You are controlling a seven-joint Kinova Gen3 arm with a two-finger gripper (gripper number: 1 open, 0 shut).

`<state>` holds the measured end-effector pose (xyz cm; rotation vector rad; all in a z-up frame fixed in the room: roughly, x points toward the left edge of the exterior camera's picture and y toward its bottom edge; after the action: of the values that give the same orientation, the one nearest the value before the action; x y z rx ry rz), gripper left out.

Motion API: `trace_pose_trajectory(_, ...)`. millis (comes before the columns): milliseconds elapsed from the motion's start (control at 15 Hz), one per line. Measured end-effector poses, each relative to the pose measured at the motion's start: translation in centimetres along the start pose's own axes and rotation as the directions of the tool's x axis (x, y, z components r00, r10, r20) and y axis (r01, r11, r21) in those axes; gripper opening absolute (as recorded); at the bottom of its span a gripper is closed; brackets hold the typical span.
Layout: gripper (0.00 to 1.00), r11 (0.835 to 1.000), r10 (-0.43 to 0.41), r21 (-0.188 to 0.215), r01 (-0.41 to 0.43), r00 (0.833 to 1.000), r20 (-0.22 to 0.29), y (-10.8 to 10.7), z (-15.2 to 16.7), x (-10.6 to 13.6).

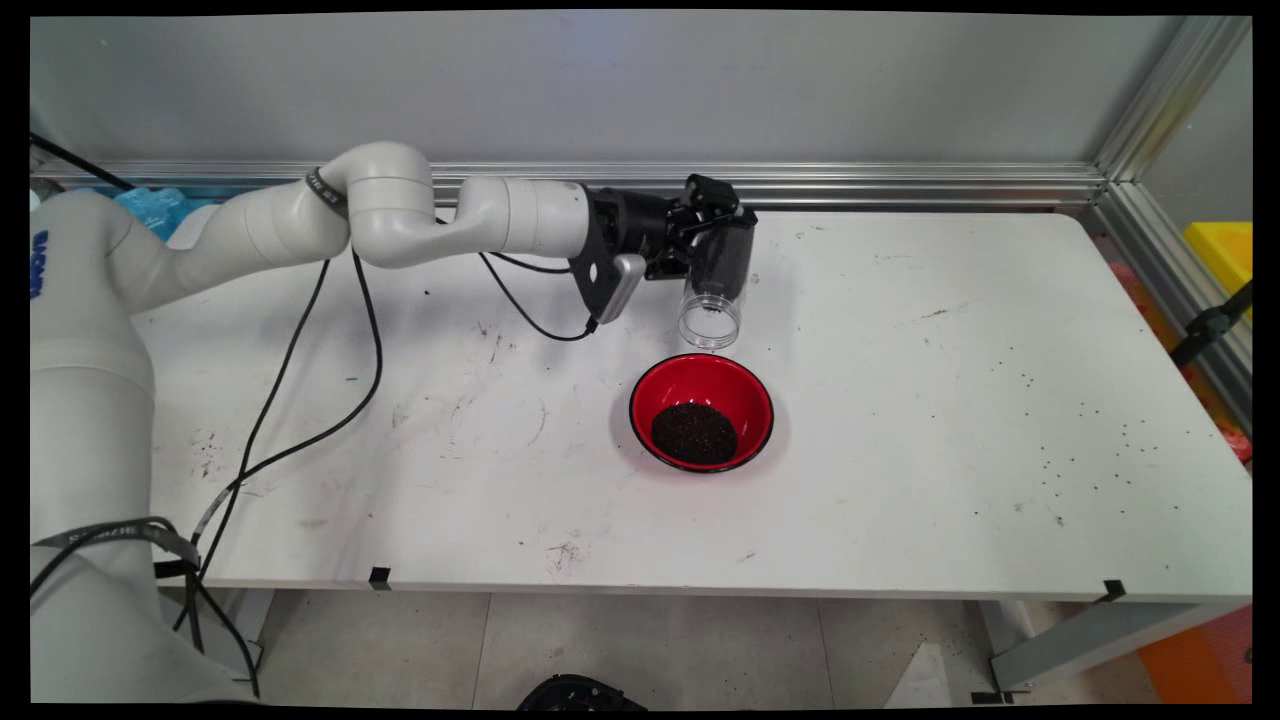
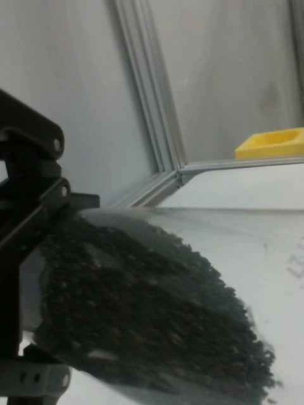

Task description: Pour the black seasoning powder in the red bowl

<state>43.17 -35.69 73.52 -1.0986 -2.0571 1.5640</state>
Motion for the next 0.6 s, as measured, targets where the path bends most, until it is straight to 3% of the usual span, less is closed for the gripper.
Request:
trace_pose_trajectory(333, 0.00, 0.990, 0.137, 0.027, -0.138, 0.990, 0.036, -0.04, 0.34, 0.24)
trace_pose_trajectory(600, 0.00, 0.968, 0.245, 0.047, -0.248, 0.968, 0.058, -0.07, 0.05, 0.85)
